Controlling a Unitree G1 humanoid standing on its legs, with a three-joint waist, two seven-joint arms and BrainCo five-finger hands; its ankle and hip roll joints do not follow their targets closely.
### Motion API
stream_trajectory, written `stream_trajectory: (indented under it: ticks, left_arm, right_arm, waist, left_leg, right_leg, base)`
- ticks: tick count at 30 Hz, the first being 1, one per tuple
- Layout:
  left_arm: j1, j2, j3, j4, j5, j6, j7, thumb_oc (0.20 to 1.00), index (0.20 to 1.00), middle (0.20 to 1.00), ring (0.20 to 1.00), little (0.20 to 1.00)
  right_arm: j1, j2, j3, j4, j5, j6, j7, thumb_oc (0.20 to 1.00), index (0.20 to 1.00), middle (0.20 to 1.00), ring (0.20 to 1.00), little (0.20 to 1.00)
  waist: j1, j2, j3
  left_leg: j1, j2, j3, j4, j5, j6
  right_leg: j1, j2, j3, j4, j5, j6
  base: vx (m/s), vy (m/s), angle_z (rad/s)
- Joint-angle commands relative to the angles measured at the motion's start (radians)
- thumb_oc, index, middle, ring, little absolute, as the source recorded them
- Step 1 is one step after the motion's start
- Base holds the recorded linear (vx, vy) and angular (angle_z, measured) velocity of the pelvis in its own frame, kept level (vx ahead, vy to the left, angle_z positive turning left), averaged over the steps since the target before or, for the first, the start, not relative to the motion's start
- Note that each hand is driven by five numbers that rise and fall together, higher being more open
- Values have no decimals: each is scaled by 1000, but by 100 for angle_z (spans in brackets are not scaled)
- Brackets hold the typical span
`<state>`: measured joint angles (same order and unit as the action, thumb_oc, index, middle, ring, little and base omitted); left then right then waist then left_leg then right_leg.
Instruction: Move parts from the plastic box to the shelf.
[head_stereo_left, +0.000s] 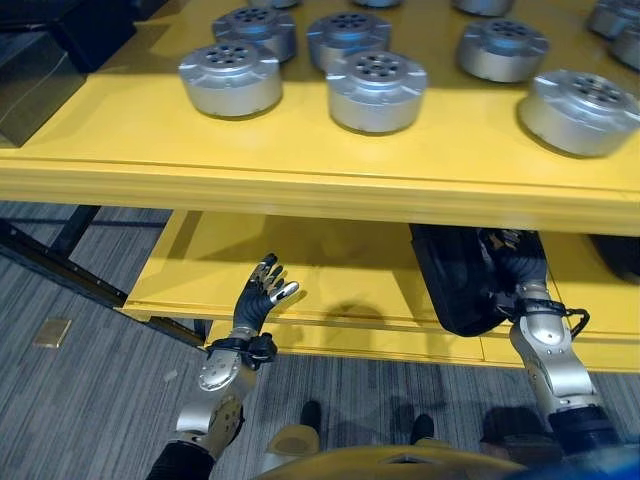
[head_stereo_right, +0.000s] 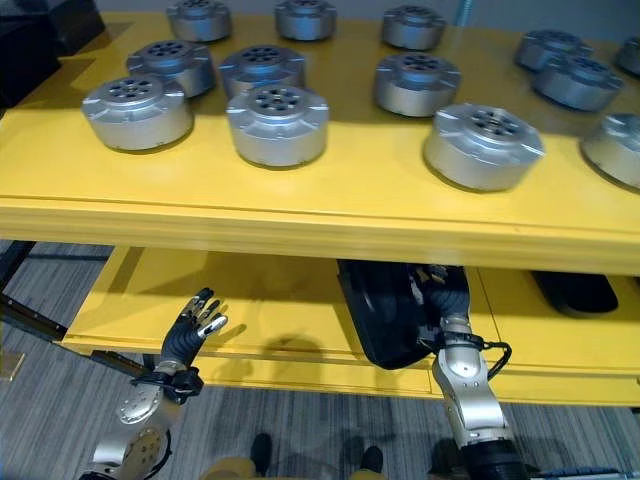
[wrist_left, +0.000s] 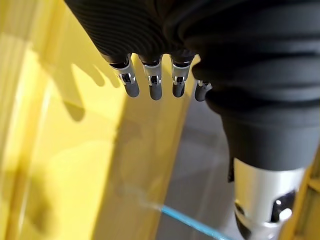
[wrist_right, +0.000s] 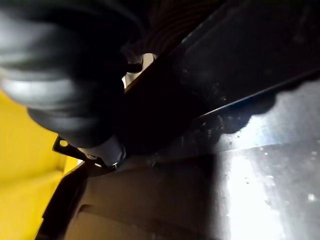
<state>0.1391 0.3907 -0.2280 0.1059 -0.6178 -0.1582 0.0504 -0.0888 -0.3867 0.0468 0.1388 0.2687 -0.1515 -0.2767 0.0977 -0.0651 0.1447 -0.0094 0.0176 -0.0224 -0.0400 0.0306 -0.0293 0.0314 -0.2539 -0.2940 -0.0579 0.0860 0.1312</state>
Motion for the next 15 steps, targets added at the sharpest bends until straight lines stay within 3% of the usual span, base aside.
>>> stream_trajectory:
  ticks: [1, 2, 9, 15]
  left_arm:
    - [-46, 6, -32, -99, -21, -35, -12, 1000, 1000, 1000, 1000, 1000]
    - [-46, 6, -32, -99, -21, -35, -12, 1000, 1000, 1000, 1000, 1000]
    - [-114, 63, -79, -148, -59, -51, 25, 1000, 1000, 1000, 1000, 1000]
    - [-165, 58, -108, -142, -32, -60, 64, 1000, 1000, 1000, 1000, 1000]
  right_arm:
    - [-144, -73, -31, 7, 22, -46, -67, 200, 200, 200, 200, 200]
    - [-145, -73, -31, 7, 22, -47, -67, 200, 200, 200, 200, 200]
    - [-487, -161, 34, 204, 73, -45, -165, 200, 200, 200, 200, 200]
    - [-687, -236, 58, 348, 123, -47, -218, 200, 200, 200, 200, 200]
  waist:
    - [-6, 28, 26]
    - [-7, 28, 24]
    - [21, 54, 173]
    - [26, 68, 213]
  left_leg:
    - [-136, 42, 22, 73, 32, -37]
    - [-140, 41, 21, 76, 31, -37]
    - [-384, 24, 9, 278, -8, -31]
    - [-552, 22, 6, 438, -57, -22]
  right_leg:
    - [-13, 37, -32, 120, -88, -2]
    - [-15, 37, -32, 121, -88, -2]
    - [-267, -2, -5, 337, -118, -16]
    - [-446, -8, 25, 515, -173, -32]
  base:
    - [-122, 18, 41]
    - [-153, 33, 48]
    - [-166, 45, 16]
    - [-73, 25, -5]
